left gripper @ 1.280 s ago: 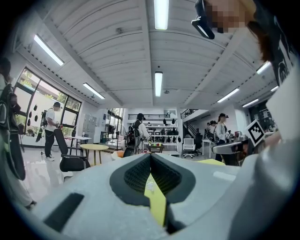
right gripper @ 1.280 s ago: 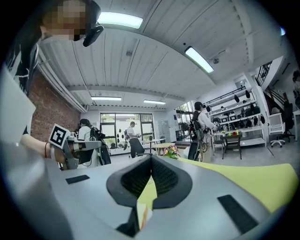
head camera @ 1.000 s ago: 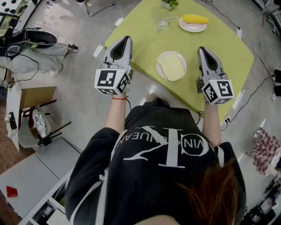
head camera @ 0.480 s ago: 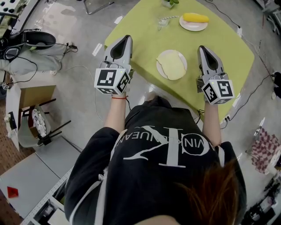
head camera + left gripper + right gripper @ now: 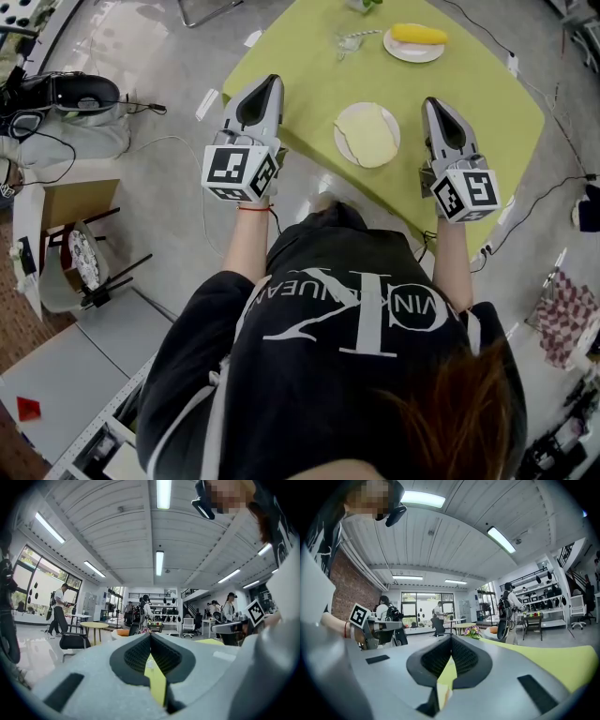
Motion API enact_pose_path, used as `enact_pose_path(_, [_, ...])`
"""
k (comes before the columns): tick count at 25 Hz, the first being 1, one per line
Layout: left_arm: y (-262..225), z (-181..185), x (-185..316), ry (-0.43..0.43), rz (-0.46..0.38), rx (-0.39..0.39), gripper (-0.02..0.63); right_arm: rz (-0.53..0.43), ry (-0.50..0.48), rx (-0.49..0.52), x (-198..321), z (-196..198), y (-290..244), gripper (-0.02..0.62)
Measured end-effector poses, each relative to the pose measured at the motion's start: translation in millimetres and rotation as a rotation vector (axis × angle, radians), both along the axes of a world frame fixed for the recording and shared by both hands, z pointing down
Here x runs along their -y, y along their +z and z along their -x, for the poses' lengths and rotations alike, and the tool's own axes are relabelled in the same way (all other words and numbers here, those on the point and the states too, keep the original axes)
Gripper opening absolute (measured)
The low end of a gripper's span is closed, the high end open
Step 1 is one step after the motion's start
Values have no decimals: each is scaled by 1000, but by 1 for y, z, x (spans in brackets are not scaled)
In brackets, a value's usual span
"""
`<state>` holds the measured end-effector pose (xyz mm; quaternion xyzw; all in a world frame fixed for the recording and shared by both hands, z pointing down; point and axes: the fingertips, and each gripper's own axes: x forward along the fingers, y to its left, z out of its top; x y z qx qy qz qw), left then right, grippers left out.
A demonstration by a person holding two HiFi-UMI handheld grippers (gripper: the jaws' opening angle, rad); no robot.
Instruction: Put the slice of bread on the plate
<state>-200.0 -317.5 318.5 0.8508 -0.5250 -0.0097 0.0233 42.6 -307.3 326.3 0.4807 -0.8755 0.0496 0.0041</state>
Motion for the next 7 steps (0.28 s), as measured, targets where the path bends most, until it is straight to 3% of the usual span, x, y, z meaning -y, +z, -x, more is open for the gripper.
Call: enact_pose_path(7, [6,0,-1,-4,6,4,11,14,-3,1,-1,0,9,2])
